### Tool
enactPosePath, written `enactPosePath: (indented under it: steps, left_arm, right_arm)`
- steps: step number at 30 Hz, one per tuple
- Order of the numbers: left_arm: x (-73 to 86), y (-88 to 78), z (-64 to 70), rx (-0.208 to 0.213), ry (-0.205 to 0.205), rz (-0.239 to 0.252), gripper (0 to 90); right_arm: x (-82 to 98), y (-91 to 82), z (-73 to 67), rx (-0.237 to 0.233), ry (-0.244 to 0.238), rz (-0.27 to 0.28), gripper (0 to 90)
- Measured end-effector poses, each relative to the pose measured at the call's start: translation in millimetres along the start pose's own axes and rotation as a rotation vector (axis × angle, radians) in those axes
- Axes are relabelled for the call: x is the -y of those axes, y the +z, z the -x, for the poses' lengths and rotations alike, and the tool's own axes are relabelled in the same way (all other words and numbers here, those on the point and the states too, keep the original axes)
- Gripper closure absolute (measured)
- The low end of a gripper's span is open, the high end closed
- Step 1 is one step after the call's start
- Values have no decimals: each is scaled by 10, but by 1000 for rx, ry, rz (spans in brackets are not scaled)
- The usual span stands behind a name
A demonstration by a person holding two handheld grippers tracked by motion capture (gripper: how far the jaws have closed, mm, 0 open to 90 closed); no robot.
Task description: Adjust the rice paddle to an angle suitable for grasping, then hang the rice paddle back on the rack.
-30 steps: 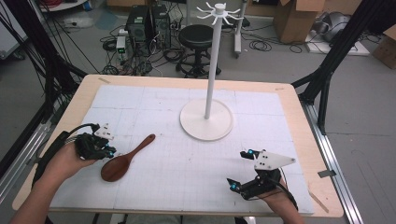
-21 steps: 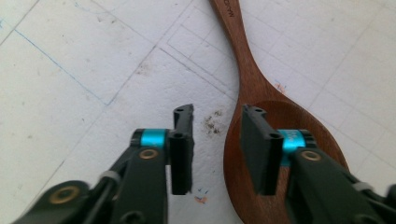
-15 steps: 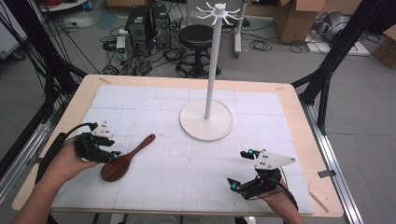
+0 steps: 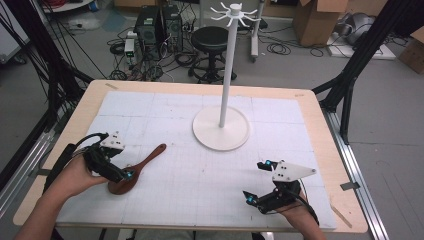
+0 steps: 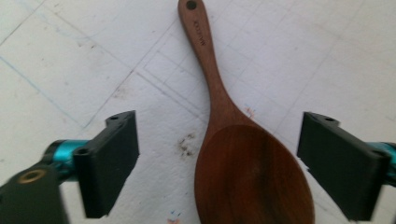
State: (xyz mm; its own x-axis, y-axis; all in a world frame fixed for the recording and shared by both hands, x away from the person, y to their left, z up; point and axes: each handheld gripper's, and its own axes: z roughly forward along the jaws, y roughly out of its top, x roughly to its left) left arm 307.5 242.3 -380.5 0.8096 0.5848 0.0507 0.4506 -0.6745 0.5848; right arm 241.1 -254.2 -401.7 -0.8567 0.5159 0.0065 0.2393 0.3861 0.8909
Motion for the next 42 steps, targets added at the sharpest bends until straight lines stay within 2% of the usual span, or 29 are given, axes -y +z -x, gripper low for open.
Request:
enactPosePath:
  steps: [1,3,6,8,13,21,30,37,42]
  left_arm:
    - [-8,-10,-5,10,7,-2,60]
    - [-17,-16,3,14,-9,13,29]
    - [-32,-24,-3,48,-25,30,28]
    - [-39,-24,-1,55,-40,52,28]
    - [-56,-23,-21,86,-51,64,28]
    - [-79,22,35,52,-30,50,16]
    - [-121,4,27,33,-68,43,16]
    - [-199,-7,55,11,-82,42,16]
    - [-240,-1,64,12,-99,32,16]
  right_arm:
    - [0,0,-1,0,1,0,5]
    - [0,0,0,-1,0,0,5]
    - [-3,0,-3,-1,2,0,5]
    - [-7,-4,0,-4,4,3,5]
    - [-16,-19,4,-4,17,16,5]
    - [-22,-28,22,5,31,26,5]
    - [-31,-10,43,-3,41,25,5]
    - [-26,-10,50,-10,42,19,5]
    - [-23,-8,38,-11,35,14,5]
